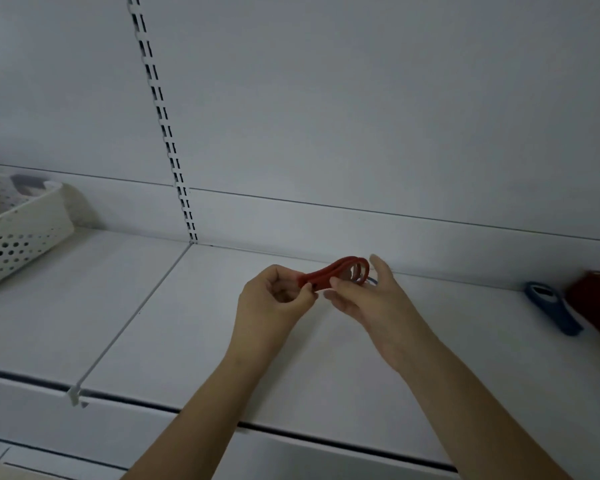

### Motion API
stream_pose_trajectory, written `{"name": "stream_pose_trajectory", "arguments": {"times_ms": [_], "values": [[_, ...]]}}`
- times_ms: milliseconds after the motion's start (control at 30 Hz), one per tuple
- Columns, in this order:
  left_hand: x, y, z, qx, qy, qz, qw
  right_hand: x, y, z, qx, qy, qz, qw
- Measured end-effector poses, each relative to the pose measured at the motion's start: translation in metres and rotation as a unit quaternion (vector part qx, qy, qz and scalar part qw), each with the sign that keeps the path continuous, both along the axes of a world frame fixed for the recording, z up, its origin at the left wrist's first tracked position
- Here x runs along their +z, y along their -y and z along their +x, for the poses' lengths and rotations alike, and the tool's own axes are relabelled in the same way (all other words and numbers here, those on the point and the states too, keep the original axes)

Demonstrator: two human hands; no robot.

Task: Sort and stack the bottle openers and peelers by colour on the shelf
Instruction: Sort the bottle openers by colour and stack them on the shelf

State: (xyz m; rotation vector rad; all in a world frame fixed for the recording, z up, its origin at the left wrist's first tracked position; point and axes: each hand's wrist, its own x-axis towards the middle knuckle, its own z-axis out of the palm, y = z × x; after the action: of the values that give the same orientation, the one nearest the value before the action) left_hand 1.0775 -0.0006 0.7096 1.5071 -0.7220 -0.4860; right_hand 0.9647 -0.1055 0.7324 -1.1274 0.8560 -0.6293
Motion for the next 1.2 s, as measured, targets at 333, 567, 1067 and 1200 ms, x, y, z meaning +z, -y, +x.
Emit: {"name": "stream_pose_trajectory", "arguments": {"times_ms": [333,567,1067,1200], "values": [[0.005,0.021,-0.029,-0.099,0.17,0.026,0.98,0.006,0.005,-0.024,-0.143,0.137,0.045,0.979],[0.003,0.053,-0.062,-0.232,0.287,0.04,0.929,0.015,0.018,-0.089,-0.202,0.067,-0.05,0.976],[-0.043,0.136,-0.165,-0.399,0.449,-0.003,0.799,0.106,0.116,-0.282,-0.044,-0.708,-0.297,0.64],[-0.053,0.136,-0.161,-0.391,0.45,-0.022,0.803,0.094,0.134,-0.271,-0.01,-0.71,-0.301,0.636]]}}
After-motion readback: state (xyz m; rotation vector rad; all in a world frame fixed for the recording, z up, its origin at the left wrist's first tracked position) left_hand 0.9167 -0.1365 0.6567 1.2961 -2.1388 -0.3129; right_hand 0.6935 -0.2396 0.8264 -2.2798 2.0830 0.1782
